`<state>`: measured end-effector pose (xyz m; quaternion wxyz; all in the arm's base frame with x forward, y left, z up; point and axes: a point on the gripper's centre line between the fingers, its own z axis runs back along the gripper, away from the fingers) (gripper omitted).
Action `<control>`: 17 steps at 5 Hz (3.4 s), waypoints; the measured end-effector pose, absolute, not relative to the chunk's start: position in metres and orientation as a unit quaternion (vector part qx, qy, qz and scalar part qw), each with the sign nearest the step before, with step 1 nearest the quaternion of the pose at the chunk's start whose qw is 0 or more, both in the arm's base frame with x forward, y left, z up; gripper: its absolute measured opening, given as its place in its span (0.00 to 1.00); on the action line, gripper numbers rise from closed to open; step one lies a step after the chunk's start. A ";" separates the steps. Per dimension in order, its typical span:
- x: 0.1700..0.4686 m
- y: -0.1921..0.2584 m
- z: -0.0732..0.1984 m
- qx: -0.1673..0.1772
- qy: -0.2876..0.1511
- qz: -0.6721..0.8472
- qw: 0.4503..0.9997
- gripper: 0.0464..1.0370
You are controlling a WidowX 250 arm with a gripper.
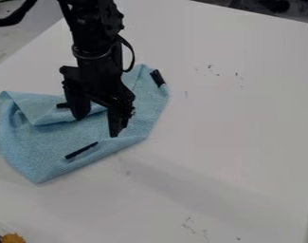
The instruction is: Unfolded cloth from center to top left
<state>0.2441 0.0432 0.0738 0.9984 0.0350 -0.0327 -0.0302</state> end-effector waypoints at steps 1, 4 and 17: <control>0.243 0.043 0.067 0.032 -0.019 -0.033 0.999 0.96; 0.294 0.109 0.041 0.045 -0.031 -0.047 0.997 0.96; 0.394 0.192 0.044 0.095 -0.040 -0.171 0.980 0.01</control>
